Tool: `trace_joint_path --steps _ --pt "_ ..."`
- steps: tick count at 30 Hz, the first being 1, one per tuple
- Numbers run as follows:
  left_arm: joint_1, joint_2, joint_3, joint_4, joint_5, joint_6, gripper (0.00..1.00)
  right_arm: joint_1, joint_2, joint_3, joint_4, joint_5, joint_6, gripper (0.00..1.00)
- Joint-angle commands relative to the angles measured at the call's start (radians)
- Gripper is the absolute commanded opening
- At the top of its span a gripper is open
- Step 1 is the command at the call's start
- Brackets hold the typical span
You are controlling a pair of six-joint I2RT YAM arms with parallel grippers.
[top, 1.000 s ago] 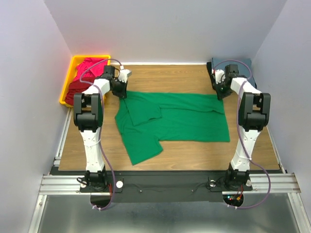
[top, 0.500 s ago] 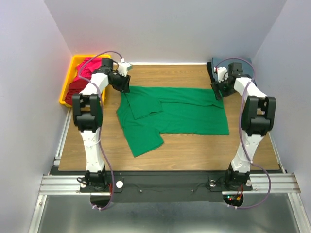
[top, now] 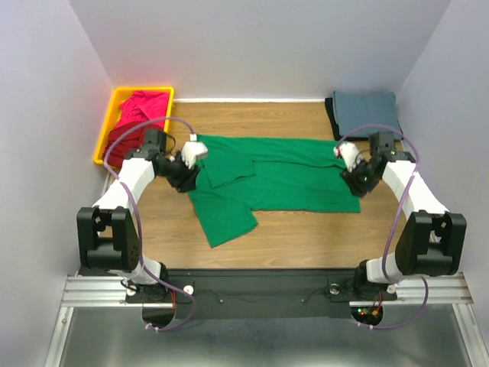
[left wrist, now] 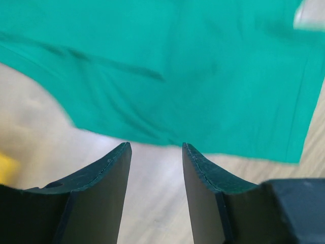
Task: Fold and stack the t-shirts
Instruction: Fold the tshirt
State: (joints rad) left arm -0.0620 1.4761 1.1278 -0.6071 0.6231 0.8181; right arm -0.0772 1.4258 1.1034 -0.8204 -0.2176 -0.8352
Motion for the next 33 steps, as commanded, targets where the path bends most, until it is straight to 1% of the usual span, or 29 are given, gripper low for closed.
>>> trace_joint_path --steps 1,4,8,16,22,24,25,26,27,30,31,32,33 --pt "-0.036 -0.074 -0.115 0.009 -0.051 0.11 0.56 0.01 -0.044 -0.12 -0.042 -0.005 -0.111 0.5" --pt "-0.068 -0.1 -0.173 0.045 -0.095 0.121 0.56 0.014 -0.068 -0.21 0.019 0.017 -0.143 0.5" --pt "-0.085 -0.085 -0.194 0.055 -0.121 0.124 0.56 0.017 -0.065 -0.266 0.061 0.035 -0.169 0.5" --pt "-0.124 -0.047 -0.217 0.096 -0.163 0.134 0.56 0.022 -0.007 -0.3 0.177 0.057 -0.176 0.52" --pt "-0.136 -0.011 -0.226 0.113 -0.184 0.148 0.56 0.034 0.016 -0.319 0.221 0.069 -0.179 0.51" --pt "-0.137 -0.002 -0.226 0.118 -0.184 0.151 0.56 0.04 0.028 -0.332 0.23 0.075 -0.183 0.5" --pt "-0.139 0.009 -0.226 0.121 -0.184 0.156 0.56 0.042 0.041 -0.35 0.24 0.081 -0.189 0.46" --pt "-0.14 0.015 -0.226 0.124 -0.186 0.161 0.56 0.042 0.044 -0.359 0.247 0.086 -0.194 0.45" --pt "-0.142 0.018 -0.226 0.124 -0.187 0.162 0.56 0.043 0.05 -0.369 0.253 0.089 -0.2 0.4" --pt "-0.151 0.029 -0.233 0.136 -0.189 0.174 0.56 0.044 0.059 -0.393 0.27 0.104 -0.209 0.33" --pt "-0.157 0.03 -0.24 0.148 -0.194 0.177 0.57 0.044 0.061 -0.395 0.271 0.109 -0.211 0.27" --pt "-0.162 0.03 -0.241 0.15 -0.195 0.182 0.57 0.044 0.067 -0.393 0.274 0.11 -0.208 0.25" --pt "-0.179 0.033 -0.241 0.152 -0.198 0.19 0.57 0.044 0.068 -0.389 0.274 0.112 -0.208 0.17"
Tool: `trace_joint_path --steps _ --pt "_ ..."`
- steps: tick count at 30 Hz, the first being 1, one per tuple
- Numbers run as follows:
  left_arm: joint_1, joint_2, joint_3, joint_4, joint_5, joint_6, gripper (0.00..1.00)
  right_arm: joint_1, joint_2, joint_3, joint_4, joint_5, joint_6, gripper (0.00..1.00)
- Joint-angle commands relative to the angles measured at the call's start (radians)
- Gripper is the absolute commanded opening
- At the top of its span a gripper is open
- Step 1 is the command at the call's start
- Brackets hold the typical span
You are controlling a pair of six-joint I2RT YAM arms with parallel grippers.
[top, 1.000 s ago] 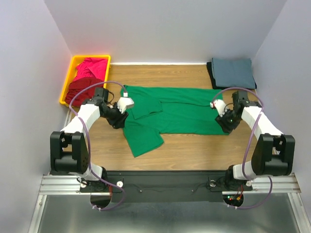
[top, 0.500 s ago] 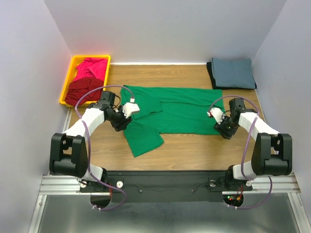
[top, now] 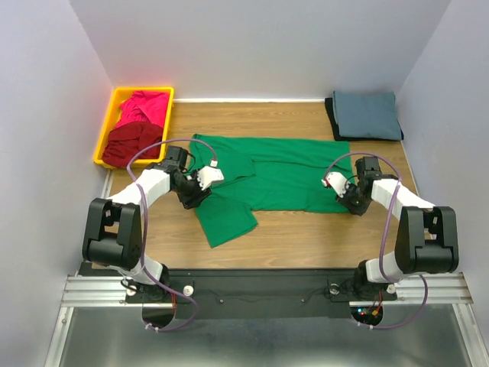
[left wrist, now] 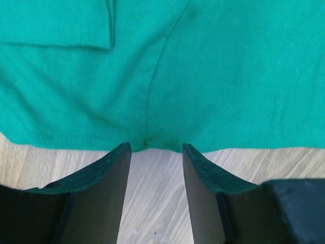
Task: Fold and stack the t-shirts
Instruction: Fold the tshirt
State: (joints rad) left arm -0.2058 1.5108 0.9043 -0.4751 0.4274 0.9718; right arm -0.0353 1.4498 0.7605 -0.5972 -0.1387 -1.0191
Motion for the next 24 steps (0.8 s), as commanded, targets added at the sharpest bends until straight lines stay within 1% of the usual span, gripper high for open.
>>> trace_joint_path --steps 1,3,7,12,16,17,19,20,22,23,24 --pt "-0.041 0.003 -0.019 0.023 -0.007 0.038 0.57 0.002 0.047 -0.041 0.051 0.036 -0.021 0.12" --pt "-0.064 0.014 -0.025 0.023 -0.012 0.047 0.57 0.002 0.052 -0.03 0.048 0.04 -0.015 0.01" --pt "-0.09 0.017 -0.059 0.018 -0.03 0.071 0.57 0.002 0.05 -0.018 0.048 0.048 -0.009 0.0" --pt "-0.104 -0.008 -0.09 -0.01 -0.01 0.087 0.57 0.002 0.047 -0.013 0.045 0.056 -0.012 0.01" --pt "-0.122 0.017 -0.14 0.015 -0.056 0.087 0.57 0.002 0.049 -0.012 0.043 0.054 -0.013 0.01" --pt "-0.122 0.034 -0.151 0.027 -0.076 0.082 0.54 0.002 0.049 -0.013 0.042 0.056 -0.015 0.01" --pt "-0.122 0.045 -0.153 0.017 -0.09 0.085 0.44 0.002 0.05 -0.013 0.04 0.059 -0.018 0.0" --pt "-0.122 0.043 -0.153 0.006 -0.088 0.093 0.35 0.002 0.046 -0.015 0.034 0.06 -0.018 0.01" --pt "-0.122 0.02 -0.154 -0.034 -0.078 0.102 0.24 0.002 0.035 -0.018 0.027 0.063 -0.024 0.01" --pt "-0.124 -0.012 -0.154 -0.051 -0.073 0.107 0.17 0.002 0.018 -0.018 0.016 0.068 -0.024 0.0" --pt "-0.124 -0.029 -0.154 -0.068 -0.067 0.11 0.13 0.002 0.008 -0.02 0.008 0.071 -0.027 0.0"
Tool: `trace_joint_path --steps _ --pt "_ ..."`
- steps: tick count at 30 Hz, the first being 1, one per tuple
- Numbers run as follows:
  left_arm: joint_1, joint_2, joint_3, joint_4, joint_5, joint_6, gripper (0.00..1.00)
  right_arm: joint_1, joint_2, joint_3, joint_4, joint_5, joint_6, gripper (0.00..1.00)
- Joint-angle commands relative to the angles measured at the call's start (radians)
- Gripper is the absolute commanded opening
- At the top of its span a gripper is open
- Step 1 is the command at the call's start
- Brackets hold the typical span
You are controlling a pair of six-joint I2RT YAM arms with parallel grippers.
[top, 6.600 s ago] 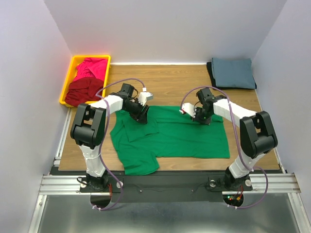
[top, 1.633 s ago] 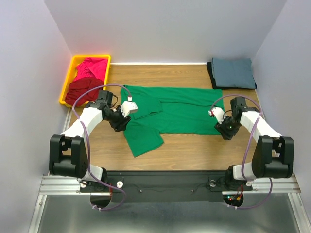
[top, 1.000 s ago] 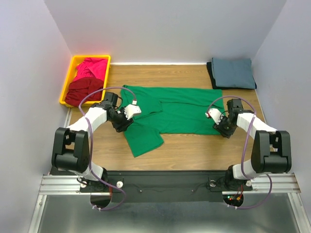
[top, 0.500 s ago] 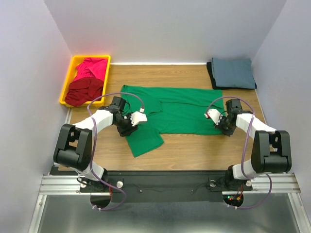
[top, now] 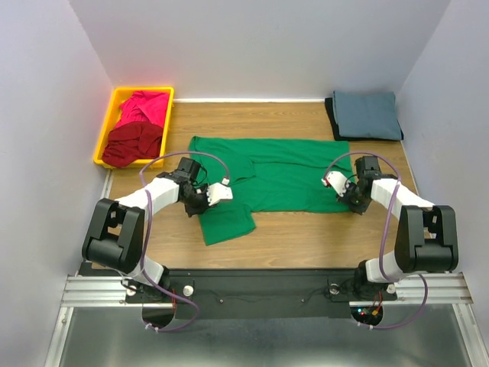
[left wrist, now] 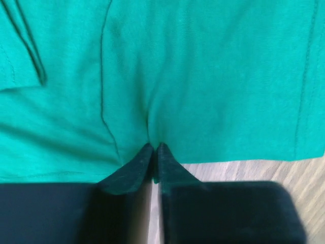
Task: Fold and stack the t-shirts
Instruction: Fold the tshirt
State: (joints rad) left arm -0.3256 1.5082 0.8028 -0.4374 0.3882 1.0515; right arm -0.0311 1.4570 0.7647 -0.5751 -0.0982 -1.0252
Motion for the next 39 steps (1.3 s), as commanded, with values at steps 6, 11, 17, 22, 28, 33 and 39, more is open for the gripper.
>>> trace_joint_path --steps 6,11,17,22,28,33,39 --pt "-0.007 -0.186 -0.047 -0.247 0.024 0.019 0.0 -0.003 -0.124 -0.044 -0.123 0.026 -0.038 0.01" --pt "-0.007 -0.289 -0.019 -0.362 0.052 0.018 0.0 -0.004 -0.244 -0.028 -0.23 0.025 -0.07 0.01" --pt "0.0 -0.263 0.07 -0.396 0.069 0.015 0.0 -0.016 -0.196 0.076 -0.282 0.006 -0.076 0.0" --pt "0.058 -0.183 0.196 -0.429 0.11 0.041 0.0 -0.033 -0.086 0.206 -0.293 -0.009 -0.093 0.01" --pt "0.115 -0.029 0.383 -0.481 0.147 0.081 0.0 -0.033 0.058 0.343 -0.304 -0.02 -0.115 0.01" --pt "0.152 0.133 0.533 -0.481 0.161 0.085 0.0 -0.033 0.21 0.513 -0.302 -0.025 -0.136 0.01" --pt "0.184 0.306 0.679 -0.486 0.176 0.088 0.0 -0.032 0.409 0.689 -0.301 -0.044 -0.118 0.01"
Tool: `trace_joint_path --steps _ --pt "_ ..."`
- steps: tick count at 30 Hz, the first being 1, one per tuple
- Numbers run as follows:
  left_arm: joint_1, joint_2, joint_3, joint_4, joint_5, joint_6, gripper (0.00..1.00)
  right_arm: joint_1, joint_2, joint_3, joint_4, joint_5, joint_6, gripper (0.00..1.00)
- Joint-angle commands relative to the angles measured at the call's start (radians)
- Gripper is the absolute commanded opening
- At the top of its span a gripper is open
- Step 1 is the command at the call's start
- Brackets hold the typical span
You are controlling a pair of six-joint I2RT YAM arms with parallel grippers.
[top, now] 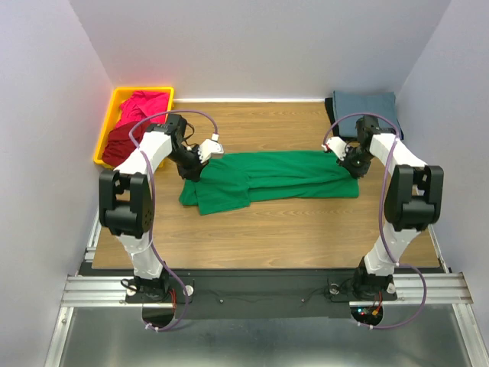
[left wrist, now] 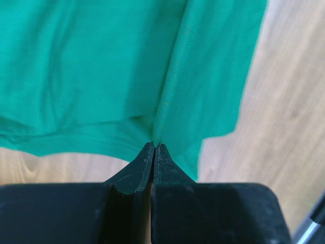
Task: Fold and stack the t-shirts
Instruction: Fold the tshirt
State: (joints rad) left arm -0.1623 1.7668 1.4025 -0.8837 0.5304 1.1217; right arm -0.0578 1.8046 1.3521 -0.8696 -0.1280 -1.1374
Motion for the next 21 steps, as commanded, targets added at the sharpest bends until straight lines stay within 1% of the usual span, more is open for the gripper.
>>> trace_joint_path --steps 1,5,8,10,12,13,14,15,16,18,19,20,21 --pt "0.024 0.065 0.093 -0.038 0.036 0.013 0.0 -0.005 0.085 0.122 -0.006 -0.018 -0.001 0.01" --pt "0.046 0.156 0.173 -0.043 0.043 0.007 0.0 -0.005 0.16 0.18 0.007 -0.015 0.01 0.01" --pt "0.053 0.19 0.182 -0.023 0.039 -0.002 0.0 -0.004 0.197 0.203 0.023 -0.013 0.025 0.07" --pt "0.056 0.201 0.168 0.032 0.026 -0.02 0.01 -0.004 0.214 0.212 0.035 -0.015 0.045 0.1" --pt "0.058 0.212 0.156 0.057 0.022 -0.046 0.12 0.001 0.22 0.223 0.043 -0.01 0.062 0.15" --pt "0.058 0.217 0.156 0.069 0.02 -0.059 0.19 0.004 0.22 0.223 0.047 -0.009 0.071 0.27" --pt "0.061 0.215 0.155 0.086 0.025 -0.075 0.36 0.007 0.214 0.225 0.055 -0.009 0.089 0.39" --pt "0.061 0.208 0.154 0.088 0.032 -0.083 0.41 0.007 0.207 0.226 0.055 -0.012 0.102 0.39" --pt "0.064 0.195 0.151 0.091 0.042 -0.091 0.45 0.007 0.197 0.228 0.057 -0.013 0.117 0.45" --pt "0.07 0.123 0.115 0.12 0.059 -0.117 0.5 0.007 0.151 0.231 0.06 -0.021 0.162 0.52" --pt "0.069 0.088 0.093 0.14 0.062 -0.132 0.52 0.007 0.135 0.234 0.057 -0.028 0.185 0.52" --pt "0.07 0.013 0.037 0.182 0.062 -0.147 0.53 0.007 0.11 0.232 0.057 -0.039 0.229 0.53" --pt "0.07 -0.024 0.003 0.208 0.057 -0.184 0.55 0.007 0.067 0.225 0.057 -0.062 0.249 0.56"
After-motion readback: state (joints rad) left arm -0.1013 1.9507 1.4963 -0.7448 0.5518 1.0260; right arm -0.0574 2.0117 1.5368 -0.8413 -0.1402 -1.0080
